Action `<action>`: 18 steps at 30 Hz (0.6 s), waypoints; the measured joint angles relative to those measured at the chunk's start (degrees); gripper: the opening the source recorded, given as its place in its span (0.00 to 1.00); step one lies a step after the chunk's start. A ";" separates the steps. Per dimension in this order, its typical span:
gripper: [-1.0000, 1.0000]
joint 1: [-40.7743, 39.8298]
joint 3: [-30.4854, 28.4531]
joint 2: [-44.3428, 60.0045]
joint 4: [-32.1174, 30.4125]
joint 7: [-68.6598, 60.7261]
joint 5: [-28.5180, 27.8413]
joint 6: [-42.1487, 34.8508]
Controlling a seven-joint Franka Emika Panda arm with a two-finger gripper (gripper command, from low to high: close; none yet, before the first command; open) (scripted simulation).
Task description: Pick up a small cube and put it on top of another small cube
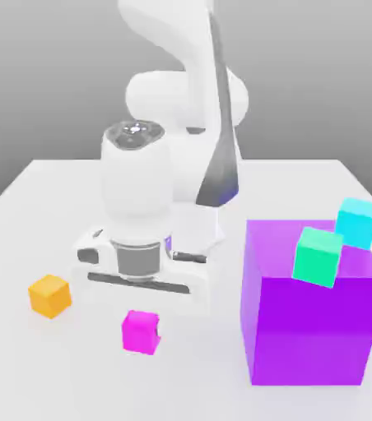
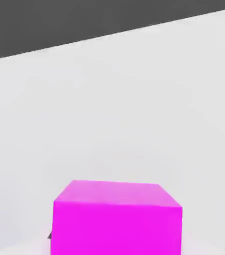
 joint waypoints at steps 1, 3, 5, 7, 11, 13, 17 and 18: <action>0.00 0.27 0.50 0.18 1.11 -2.58 -1.03 -0.84; 0.00 0.82 1.49 0.52 3.32 -7.74 -3.11 -2.51; 0.00 1.37 2.47 0.85 5.53 -12.84 -5.23 -4.16; 0.00 1.92 3.43 1.17 7.73 -18.03 -7.29 -5.80; 0.00 3.08 5.28 1.74 12.14 -28.32 -11.43 -9.02; 0.00 3.68 6.15 2.00 14.34 -33.40 -13.54 -10.60; 0.00 6.32 9.00 1.31 19.14 -42.20 -17.09 -15.60; 0.00 8.19 10.37 0.46 20.63 -43.69 -17.64 -18.01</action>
